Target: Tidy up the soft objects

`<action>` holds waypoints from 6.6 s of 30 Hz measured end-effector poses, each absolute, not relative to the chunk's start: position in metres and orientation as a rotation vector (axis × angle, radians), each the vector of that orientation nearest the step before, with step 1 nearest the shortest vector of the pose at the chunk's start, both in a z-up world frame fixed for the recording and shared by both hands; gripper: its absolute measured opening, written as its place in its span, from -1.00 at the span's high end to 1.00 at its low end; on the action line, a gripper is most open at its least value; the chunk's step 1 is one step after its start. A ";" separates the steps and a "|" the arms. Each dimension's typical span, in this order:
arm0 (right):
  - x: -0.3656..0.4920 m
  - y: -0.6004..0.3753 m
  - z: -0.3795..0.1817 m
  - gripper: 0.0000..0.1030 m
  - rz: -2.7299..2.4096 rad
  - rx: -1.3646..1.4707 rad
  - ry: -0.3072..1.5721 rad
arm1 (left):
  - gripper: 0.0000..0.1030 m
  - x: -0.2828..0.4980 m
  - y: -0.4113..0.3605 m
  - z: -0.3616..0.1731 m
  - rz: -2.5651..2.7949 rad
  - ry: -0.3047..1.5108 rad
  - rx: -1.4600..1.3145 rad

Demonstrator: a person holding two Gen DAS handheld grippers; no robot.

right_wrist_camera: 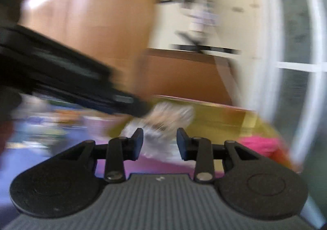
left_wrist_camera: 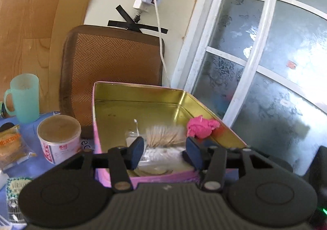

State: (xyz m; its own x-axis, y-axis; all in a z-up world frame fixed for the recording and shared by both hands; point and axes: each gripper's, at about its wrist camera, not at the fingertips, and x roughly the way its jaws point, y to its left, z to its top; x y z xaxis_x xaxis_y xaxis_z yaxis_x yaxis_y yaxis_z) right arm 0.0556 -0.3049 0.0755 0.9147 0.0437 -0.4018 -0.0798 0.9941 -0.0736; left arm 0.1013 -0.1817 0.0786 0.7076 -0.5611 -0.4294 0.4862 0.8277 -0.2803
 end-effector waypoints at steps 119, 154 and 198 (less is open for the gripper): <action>0.104 -0.179 0.084 -0.08 0.505 0.076 0.541 | -0.36 0.052 0.066 -0.004 0.014 0.446 -0.320; 0.244 -0.053 0.048 -0.31 0.508 -0.237 0.830 | -0.41 0.056 0.098 -0.015 -0.066 0.513 -0.555; 0.000 -0.202 0.055 -0.37 0.598 0.011 0.610 | -0.04 0.022 -0.056 0.034 -0.428 0.626 -0.274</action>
